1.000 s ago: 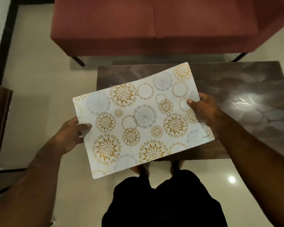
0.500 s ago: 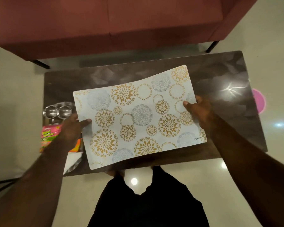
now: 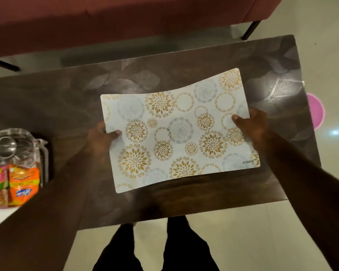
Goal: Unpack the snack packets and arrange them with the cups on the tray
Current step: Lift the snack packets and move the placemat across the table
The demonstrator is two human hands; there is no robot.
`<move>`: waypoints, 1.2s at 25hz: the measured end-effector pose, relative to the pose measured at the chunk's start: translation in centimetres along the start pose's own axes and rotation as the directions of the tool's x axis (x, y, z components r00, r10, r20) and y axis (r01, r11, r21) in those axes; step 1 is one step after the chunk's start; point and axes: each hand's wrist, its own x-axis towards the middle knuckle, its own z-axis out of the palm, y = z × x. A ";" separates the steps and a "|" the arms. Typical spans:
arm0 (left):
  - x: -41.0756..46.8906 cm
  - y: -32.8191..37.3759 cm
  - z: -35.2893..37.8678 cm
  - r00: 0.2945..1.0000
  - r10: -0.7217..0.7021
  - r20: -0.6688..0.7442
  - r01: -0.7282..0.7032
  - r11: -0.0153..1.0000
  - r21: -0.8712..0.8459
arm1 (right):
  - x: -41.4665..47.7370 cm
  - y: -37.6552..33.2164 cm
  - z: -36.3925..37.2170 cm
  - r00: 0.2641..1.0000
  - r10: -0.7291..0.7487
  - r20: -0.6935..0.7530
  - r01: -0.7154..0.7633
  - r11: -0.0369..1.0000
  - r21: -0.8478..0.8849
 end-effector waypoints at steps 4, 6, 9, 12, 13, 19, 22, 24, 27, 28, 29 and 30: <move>4.0 -0.3 3.4 1.000 0.015 0.003 -0.015 0.995 0.094 | 5.0 2.3 -0.5 0.999 0.004 -0.034 -0.004 1.000 -0.023; 5.1 0.3 4.9 0.998 0.062 -0.019 -0.058 0.985 0.160 | 7.1 2.9 -0.9 0.996 -0.014 -0.092 0.013 1.000 -0.013; 6.5 1.0 7.2 0.996 0.085 0.007 -0.084 0.966 0.245 | 9.2 3.1 -2.3 0.983 -0.043 -0.177 0.035 0.998 -0.050; 7.4 1.4 8.7 0.995 0.077 0.068 -0.097 0.919 0.382 | 10.7 2.7 -3.7 0.965 -0.083 -0.248 0.049 0.989 -0.141; 7.5 1.4 9.0 0.994 0.080 0.072 -0.103 0.896 0.432 | 10.9 2.6 -4.0 0.951 -0.098 -0.293 0.036 0.977 -0.211; 4.2 1.9 10.4 0.870 0.486 0.079 -0.276 0.347 0.896 | 8.7 2.4 -2.3 0.859 -0.505 -0.085 0.260 0.573 -0.778; 3.9 1.4 11.4 0.865 0.394 0.310 -0.409 0.197 0.891 | 8.4 2.9 0.2 0.912 -0.392 0.119 0.319 0.498 -0.806; 4.0 0.4 12.5 0.883 0.300 0.361 -0.426 0.189 0.885 | 8.6 3.4 1.2 0.932 -0.312 0.184 0.322 0.482 -0.815; 4.0 -0.2 13.5 0.894 0.250 0.371 -0.425 0.216 0.879 | 9.2 3.6 1.0 0.937 -0.294 0.190 0.313 0.461 -0.830; 4.1 -0.2 13.8 0.897 0.243 0.370 -0.424 0.231 0.876 | 9.4 3.4 0.8 0.939 -0.294 0.179 0.305 0.467 -0.830; 4.2 0.0 14.0 0.897 0.242 0.369 -0.425 0.242 0.872 | 9.5 3.3 0.6 0.940 -0.298 0.169 0.299 0.473 -0.829; 4.2 0.2 14.2 0.896 0.243 0.371 -0.427 0.246 0.870 | 9.5 3.2 0.4 0.940 -0.300 0.164 0.296 0.475 -0.829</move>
